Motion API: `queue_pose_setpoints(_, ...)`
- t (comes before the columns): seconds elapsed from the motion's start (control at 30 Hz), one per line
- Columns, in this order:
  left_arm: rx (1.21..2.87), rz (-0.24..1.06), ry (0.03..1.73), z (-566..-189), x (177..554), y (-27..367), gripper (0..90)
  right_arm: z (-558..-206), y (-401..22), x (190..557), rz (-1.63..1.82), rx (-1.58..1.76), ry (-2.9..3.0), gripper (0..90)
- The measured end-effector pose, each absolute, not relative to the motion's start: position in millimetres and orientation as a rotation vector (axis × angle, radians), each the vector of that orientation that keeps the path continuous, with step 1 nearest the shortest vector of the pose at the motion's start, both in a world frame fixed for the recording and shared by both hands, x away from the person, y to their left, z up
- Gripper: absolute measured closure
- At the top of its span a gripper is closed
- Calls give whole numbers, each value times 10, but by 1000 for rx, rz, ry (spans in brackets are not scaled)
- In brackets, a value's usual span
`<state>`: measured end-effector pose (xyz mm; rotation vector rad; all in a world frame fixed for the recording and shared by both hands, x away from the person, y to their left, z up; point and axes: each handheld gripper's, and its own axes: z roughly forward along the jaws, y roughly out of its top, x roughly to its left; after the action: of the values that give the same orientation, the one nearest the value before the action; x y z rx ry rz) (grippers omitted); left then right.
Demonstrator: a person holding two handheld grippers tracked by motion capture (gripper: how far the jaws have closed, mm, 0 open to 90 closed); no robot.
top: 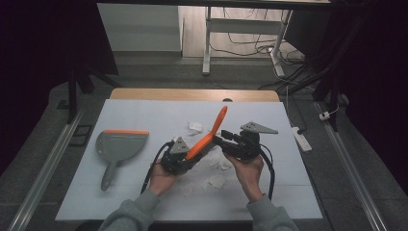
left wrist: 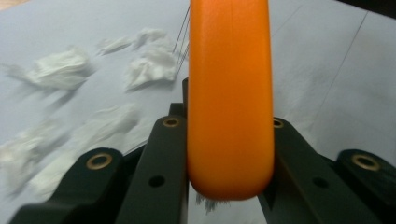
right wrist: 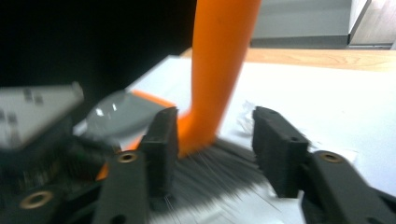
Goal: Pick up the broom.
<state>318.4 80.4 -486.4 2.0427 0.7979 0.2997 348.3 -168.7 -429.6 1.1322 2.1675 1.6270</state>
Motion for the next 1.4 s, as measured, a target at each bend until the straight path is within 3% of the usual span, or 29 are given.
queue_pose_setpoints(0.2, 2089, 291, 787, -4707, 3197, 1002, 803, -4166, -1707, 3451, 1465, 924, 2329, 410)
queue_pose_setpoints(0.5, 2212, 269, 756, -4579, 3184, 1087, 803, -4018, -1732, 3367, 1283, 683, 2472, 409)
queue_pose_setpoints(0.9, 2395, 262, 683, -4631, 3131, 871, 803, -3874, -1524, 3145, 1095, 411, 2541, 393)
queue_pose_setpoints(1.4, 2504, 251, 551, -4717, 3013, 586, 803, -4064, -1364, 3155, 841, 245, 2683, 381)
